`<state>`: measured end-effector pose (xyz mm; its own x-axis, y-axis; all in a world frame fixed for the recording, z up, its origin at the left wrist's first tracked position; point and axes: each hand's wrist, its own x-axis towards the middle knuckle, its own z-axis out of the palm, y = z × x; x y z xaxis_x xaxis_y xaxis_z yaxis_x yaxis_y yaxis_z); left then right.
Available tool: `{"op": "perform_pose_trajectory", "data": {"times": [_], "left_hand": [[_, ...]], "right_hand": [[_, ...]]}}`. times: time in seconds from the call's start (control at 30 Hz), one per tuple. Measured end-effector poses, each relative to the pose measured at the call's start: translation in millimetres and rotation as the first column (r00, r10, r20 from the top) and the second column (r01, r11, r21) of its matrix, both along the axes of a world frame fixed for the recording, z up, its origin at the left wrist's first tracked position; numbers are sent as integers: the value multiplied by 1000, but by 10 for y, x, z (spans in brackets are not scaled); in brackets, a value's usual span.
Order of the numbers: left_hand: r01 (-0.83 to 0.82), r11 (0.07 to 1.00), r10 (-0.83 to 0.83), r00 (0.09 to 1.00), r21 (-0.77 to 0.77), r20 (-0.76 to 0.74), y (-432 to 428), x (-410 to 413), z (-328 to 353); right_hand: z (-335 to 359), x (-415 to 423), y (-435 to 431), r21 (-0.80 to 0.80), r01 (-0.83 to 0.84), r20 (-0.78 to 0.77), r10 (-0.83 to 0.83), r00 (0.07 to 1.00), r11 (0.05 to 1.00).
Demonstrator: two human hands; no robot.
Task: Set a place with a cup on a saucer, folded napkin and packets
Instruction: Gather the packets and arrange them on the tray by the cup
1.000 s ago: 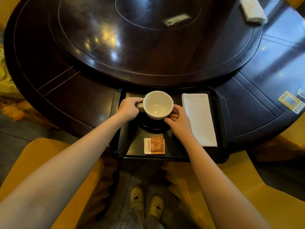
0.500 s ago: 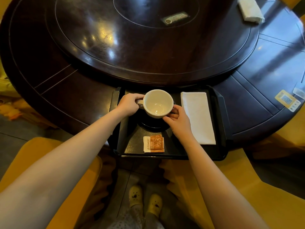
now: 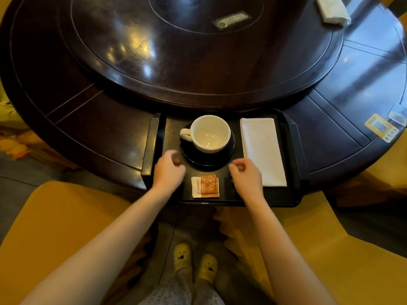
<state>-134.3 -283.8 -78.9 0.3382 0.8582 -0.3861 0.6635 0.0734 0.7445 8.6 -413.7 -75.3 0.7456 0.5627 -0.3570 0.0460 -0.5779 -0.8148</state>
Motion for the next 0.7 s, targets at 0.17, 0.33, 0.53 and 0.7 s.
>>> {"op": "perform_pose_trajectory", "data": {"times": [0.17, 0.33, 0.53, 0.7], "left_hand": [[159, 983, -170, 976, -90, -138, -355, -46, -111], [216, 976, -208, 967, 37, -144, -418, 54, -105], [271, 960, -261, 956, 64, -135, -377, 80, -134], [321, 945, -311, 940, 56, -140, -393, 58, -139]], "right_hand": [[-83, -196, -102, -177, -260, -119, 242, 963, 949], [-157, -201, -65, -215, -234, -34, 232, 972, 948], [-201, -173, -56, -208, -203, 29, 213, 977, 957], [-206, -200, -67, -193, -172, 29, 180, 983, 966]]}}
